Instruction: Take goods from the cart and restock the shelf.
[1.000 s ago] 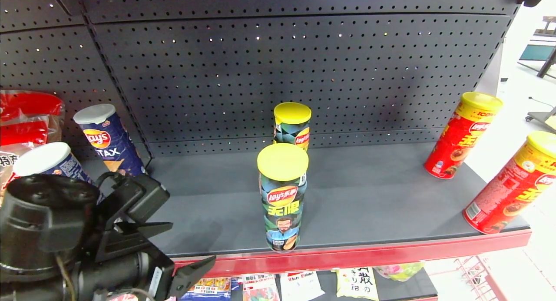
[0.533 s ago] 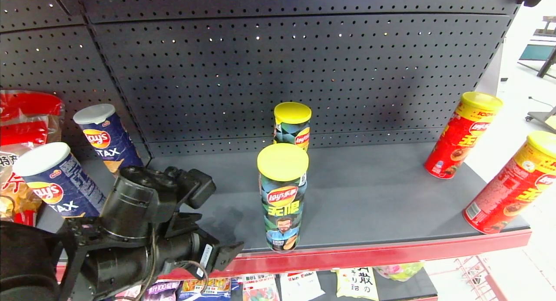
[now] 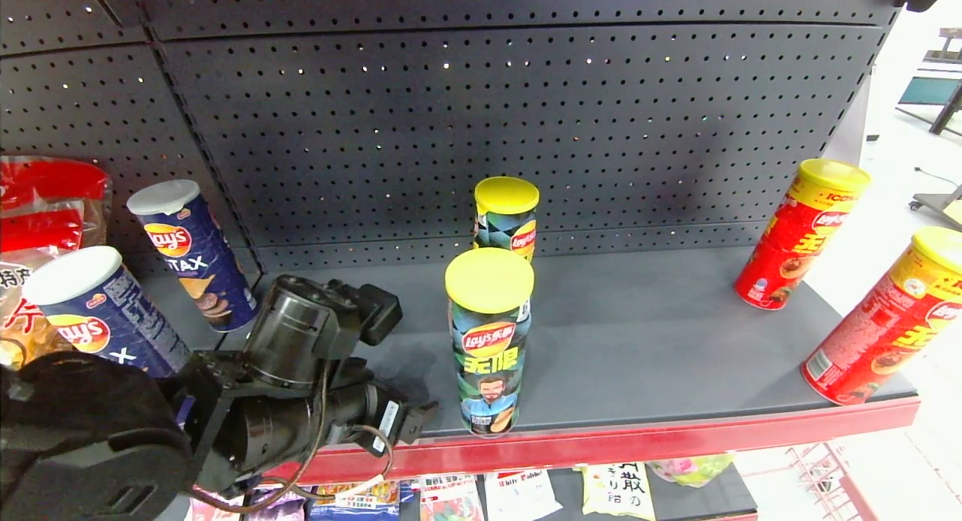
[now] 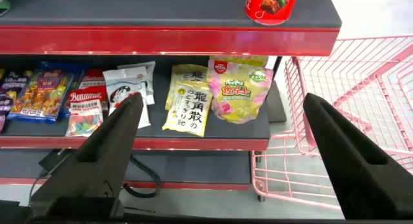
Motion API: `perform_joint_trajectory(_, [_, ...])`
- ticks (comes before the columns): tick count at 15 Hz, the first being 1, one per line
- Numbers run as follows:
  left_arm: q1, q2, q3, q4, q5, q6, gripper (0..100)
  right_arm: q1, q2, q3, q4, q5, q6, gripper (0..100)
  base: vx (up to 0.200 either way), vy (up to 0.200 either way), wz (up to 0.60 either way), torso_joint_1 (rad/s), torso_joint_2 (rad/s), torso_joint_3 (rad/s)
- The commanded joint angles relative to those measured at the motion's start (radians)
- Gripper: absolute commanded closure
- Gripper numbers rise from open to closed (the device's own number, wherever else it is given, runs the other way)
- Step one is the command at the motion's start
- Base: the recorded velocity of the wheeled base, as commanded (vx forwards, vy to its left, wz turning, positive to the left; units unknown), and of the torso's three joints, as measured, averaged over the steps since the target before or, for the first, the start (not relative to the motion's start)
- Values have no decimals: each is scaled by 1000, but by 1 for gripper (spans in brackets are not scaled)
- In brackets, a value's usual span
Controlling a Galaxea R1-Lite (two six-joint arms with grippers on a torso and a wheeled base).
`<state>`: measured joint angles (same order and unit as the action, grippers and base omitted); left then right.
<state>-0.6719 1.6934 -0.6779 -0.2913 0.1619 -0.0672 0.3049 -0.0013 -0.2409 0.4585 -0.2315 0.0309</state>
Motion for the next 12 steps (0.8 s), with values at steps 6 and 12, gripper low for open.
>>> perform_joint_trajectory(6, [-21,69,-66,-2,4,0,0,0,1,0,0,0,0,0,0,0,0,0,0,0])
perform_joint_trajectory(12, [-28,92,-97,-5,8,0,0,0,1,0,0,0,-2,0,0,0,0,0,0,0])
